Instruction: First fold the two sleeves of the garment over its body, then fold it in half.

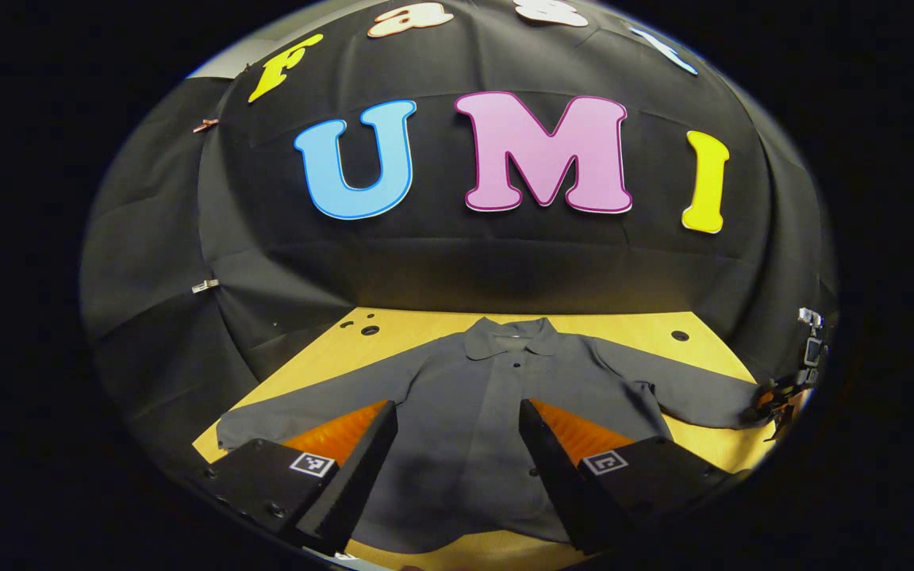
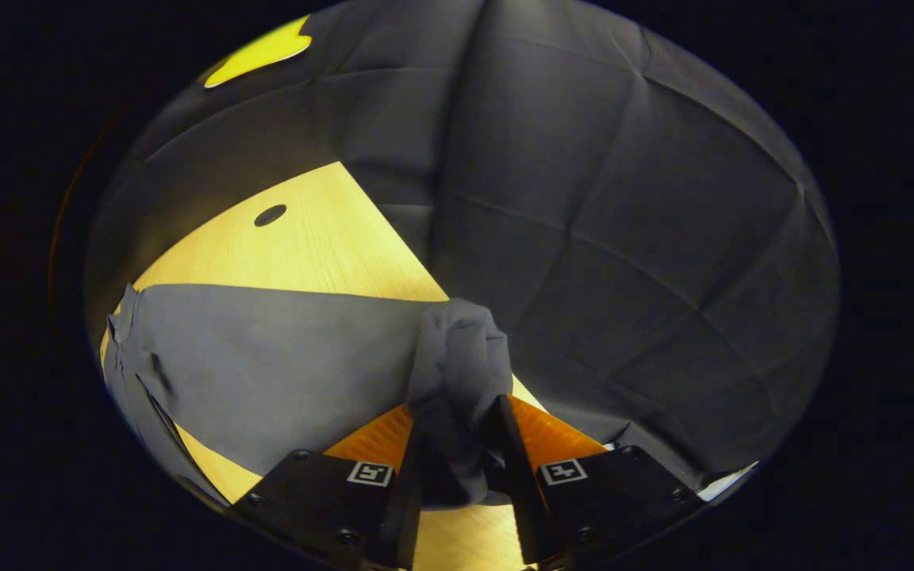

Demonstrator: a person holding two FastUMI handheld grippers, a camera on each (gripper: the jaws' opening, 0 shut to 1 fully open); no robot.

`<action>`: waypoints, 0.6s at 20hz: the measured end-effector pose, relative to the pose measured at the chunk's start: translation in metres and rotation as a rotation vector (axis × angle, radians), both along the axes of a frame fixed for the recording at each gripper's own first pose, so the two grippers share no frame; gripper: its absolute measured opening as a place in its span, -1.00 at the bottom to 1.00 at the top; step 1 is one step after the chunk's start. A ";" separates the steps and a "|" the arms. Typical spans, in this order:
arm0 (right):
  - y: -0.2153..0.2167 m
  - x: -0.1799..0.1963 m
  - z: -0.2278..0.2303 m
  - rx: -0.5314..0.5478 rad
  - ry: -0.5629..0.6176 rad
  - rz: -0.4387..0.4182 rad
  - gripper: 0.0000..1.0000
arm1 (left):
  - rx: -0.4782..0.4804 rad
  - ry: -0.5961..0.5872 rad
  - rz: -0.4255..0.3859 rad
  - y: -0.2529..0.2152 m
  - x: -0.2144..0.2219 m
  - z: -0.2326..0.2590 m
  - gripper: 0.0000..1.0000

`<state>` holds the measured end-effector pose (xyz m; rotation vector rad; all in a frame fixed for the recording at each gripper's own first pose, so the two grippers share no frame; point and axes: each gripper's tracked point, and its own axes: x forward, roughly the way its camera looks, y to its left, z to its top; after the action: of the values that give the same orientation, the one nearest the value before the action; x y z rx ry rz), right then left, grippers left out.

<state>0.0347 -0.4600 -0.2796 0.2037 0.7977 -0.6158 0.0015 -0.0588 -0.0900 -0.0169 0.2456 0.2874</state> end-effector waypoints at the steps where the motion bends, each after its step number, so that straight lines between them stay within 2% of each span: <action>1: 0.002 0.003 -0.005 0.012 0.008 0.002 -0.01 | -0.004 0.004 0.006 0.002 -0.001 -0.002 0.96; 2: 0.003 0.004 -0.006 0.016 0.014 -0.007 -0.55 | -0.008 0.005 0.007 0.003 -0.001 -0.002 0.95; 3: 0.007 0.001 -0.004 0.028 0.022 -0.012 -0.47 | -0.007 0.005 0.005 0.004 -0.001 -0.002 0.95; 4: 0.010 0.001 -0.001 0.044 0.014 -0.017 -0.48 | -0.002 0.004 0.006 0.007 -0.002 -0.001 0.95; 5: 0.014 0.001 0.001 0.060 0.009 -0.020 -0.68 | 0.005 0.002 0.009 0.010 -0.003 0.000 0.94; 7: 0.021 0.010 0.008 0.089 -0.032 0.003 -0.78 | 0.015 -0.003 0.013 0.016 -0.006 0.003 0.95; 12: 0.020 0.017 0.049 0.017 -0.069 0.058 -0.83 | 0.014 -0.002 0.020 0.033 -0.009 0.000 0.95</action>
<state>0.0520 -0.4405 -0.2306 0.2159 0.7396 -0.5450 -0.0079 -0.0256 -0.0904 -0.0055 0.2413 0.3089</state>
